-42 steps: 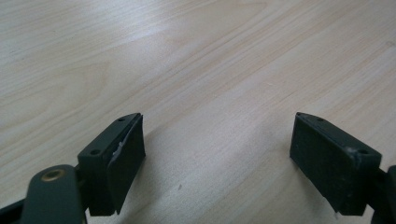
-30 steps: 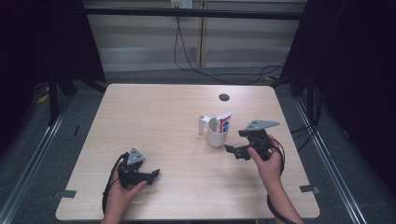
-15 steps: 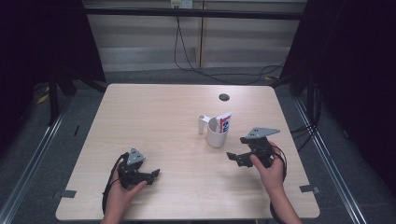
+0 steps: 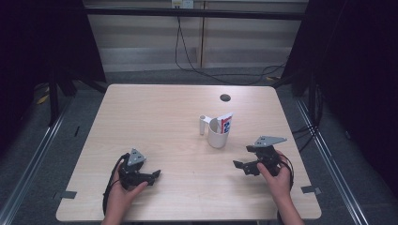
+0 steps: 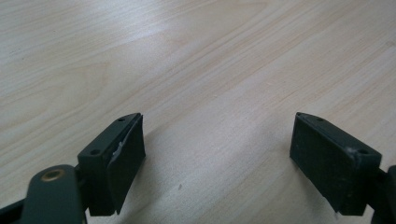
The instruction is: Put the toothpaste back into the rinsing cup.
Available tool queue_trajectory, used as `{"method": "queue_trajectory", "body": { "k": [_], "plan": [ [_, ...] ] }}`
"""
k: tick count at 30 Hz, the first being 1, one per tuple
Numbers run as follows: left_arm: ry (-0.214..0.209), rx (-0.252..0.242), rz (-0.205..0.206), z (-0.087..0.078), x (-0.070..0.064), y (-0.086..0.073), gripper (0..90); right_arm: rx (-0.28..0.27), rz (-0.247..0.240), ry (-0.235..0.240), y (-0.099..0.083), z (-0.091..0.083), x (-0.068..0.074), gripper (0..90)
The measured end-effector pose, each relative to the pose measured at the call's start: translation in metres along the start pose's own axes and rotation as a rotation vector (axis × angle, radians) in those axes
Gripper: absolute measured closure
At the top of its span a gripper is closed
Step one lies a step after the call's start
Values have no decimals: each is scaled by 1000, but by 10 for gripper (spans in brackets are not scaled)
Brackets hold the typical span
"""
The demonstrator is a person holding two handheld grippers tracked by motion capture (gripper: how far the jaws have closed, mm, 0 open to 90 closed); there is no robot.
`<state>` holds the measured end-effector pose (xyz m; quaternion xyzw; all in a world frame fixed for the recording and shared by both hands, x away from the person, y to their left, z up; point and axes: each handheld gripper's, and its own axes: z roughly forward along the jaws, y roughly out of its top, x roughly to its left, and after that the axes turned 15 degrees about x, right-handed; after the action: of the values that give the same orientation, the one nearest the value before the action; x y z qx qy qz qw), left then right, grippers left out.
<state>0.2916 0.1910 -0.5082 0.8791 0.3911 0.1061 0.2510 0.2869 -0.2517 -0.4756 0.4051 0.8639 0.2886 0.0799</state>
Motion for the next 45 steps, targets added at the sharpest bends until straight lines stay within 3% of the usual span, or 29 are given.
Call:
{"method": "queue_trajectory", "body": {
  "k": [13,25,38,45],
  "plan": [
    [-1,2,2,0,0,0,177,25,19,13,-21,8,-2,143],
    [0,-1,-1,0,0,0,177,65,20,-10,-36,14,0,142],
    [0,-1,0,0,0,0,177,54,-14,-63,-39,17,3,140],
    [1,1,2,0,0,0,177,53,-16,-65,-39,17,3,139]
  ]
}}
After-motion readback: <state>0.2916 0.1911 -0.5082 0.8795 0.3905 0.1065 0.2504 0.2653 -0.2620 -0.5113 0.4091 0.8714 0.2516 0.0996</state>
